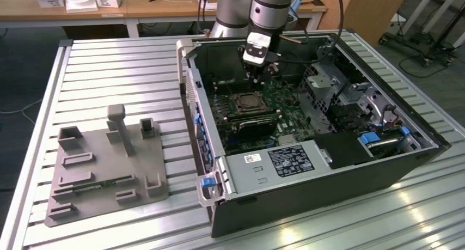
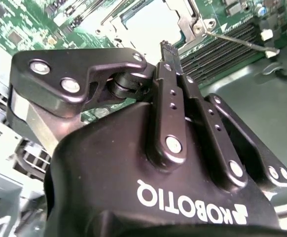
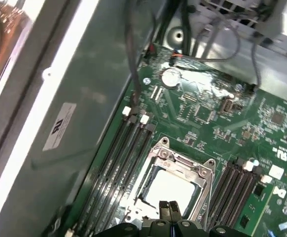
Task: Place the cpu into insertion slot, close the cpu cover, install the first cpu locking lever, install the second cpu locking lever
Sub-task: 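Install the first cpu locking lever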
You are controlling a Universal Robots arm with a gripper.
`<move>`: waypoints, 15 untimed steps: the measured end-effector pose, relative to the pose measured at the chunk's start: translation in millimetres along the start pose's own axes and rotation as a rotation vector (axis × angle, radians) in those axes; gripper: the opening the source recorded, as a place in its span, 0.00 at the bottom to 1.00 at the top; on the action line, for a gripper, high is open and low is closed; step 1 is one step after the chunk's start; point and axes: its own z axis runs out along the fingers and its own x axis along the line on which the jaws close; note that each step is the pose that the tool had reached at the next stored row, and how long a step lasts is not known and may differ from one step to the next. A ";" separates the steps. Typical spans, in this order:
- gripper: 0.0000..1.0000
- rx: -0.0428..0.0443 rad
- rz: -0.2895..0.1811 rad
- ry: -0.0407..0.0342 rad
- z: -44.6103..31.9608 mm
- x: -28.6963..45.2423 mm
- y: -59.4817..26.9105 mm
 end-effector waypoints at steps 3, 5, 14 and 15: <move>0.10 -0.0001 -0.054 0.0004 0.0 0.0 0.0; 0.10 -0.0003 -0.087 0.0007 0.0 0.0 0.0; 0.10 -0.0008 -0.221 0.0016 0.0 0.0 0.0; 0.10 -0.0008 -0.229 0.0016 0.0 0.0 0.0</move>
